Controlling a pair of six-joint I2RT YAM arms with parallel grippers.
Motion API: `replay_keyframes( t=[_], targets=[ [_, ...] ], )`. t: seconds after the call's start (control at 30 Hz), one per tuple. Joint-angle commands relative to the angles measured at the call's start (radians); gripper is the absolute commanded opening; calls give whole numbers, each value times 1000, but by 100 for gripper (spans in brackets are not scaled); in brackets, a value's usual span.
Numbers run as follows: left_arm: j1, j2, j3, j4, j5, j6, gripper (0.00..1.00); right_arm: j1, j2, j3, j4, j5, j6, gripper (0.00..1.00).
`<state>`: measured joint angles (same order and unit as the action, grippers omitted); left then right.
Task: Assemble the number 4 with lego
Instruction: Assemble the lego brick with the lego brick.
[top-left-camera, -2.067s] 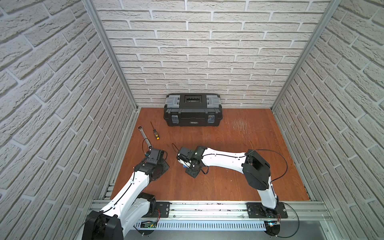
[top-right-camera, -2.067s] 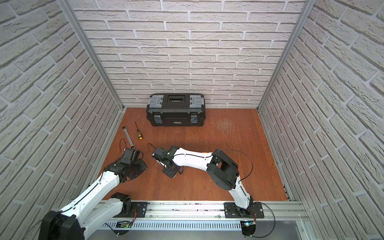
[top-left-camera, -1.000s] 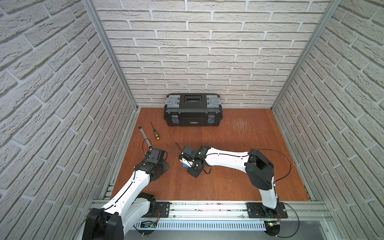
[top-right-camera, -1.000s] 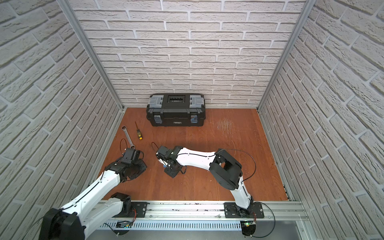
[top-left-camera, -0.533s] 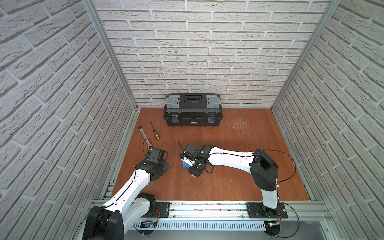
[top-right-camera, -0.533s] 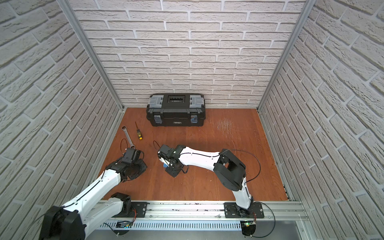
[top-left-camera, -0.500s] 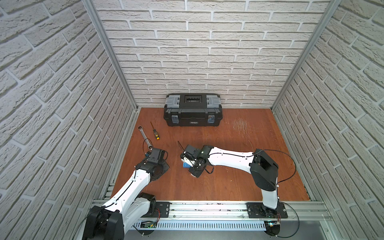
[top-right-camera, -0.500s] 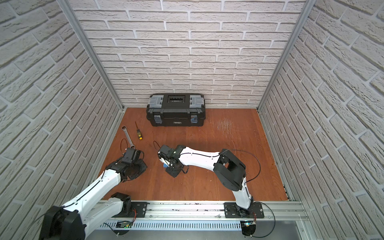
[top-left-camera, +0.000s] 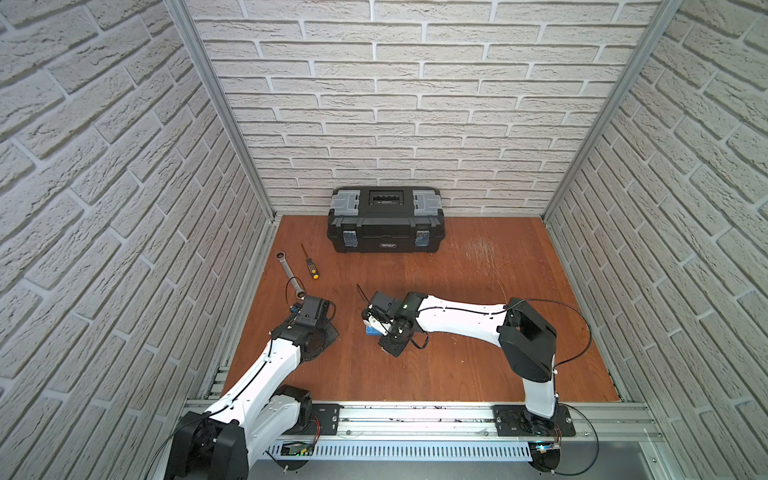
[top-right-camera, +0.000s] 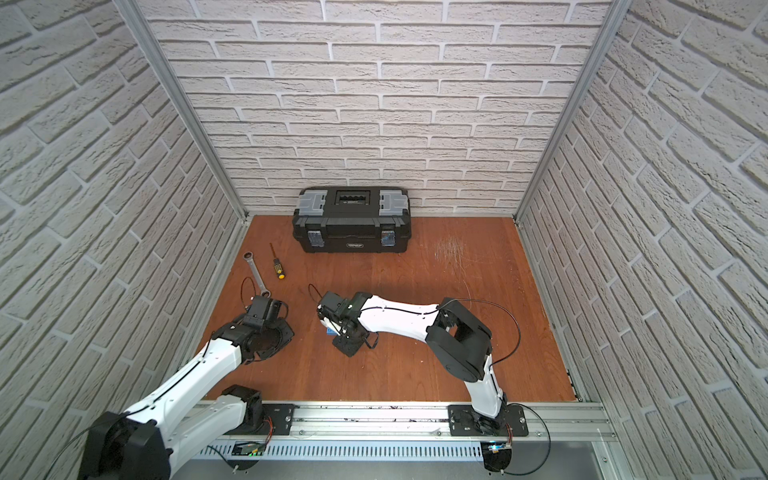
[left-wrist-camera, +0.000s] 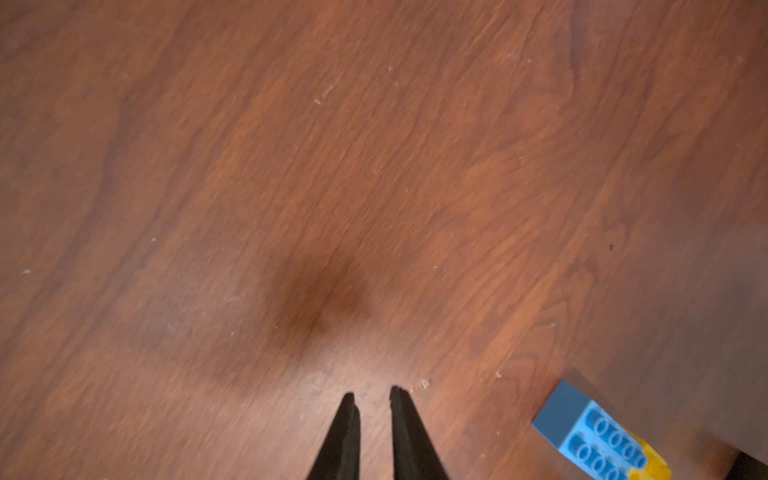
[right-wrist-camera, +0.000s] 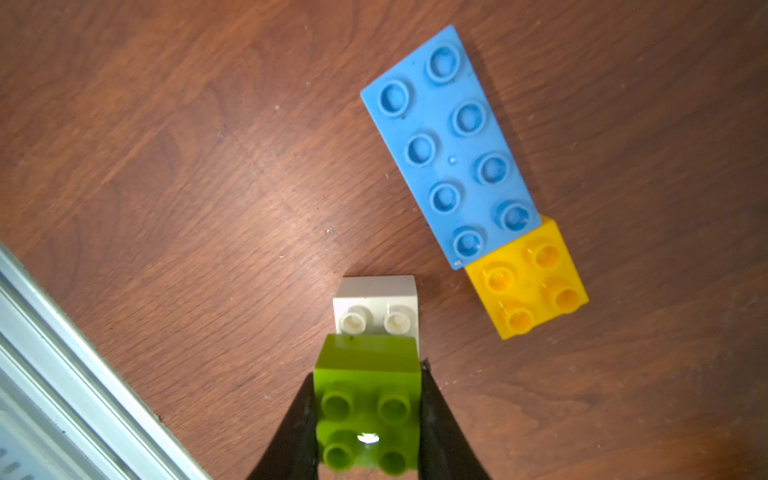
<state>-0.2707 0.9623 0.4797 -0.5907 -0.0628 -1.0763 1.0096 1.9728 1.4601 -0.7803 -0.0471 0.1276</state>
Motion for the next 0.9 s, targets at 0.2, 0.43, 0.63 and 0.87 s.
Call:
replay_keyframes(
  t=[0.2, 0.43, 0.63, 0.87],
  targets=[
    [-5, 3, 2, 17, -14, -2, 18, -3, -2, 3, 26, -11, 6, 2],
    [-4, 5, -3, 24, -15, -4, 19, -6, 41, 1, 29, -10, 4, 2],
    [-5, 9, -4, 26, -15, -3, 18, -8, 61, -1, 35, -6, 7, 2],
    [-4, 3, -10, 26, -17, -4, 18, -9, 53, -19, 23, 13, 12, 2]
  ],
)
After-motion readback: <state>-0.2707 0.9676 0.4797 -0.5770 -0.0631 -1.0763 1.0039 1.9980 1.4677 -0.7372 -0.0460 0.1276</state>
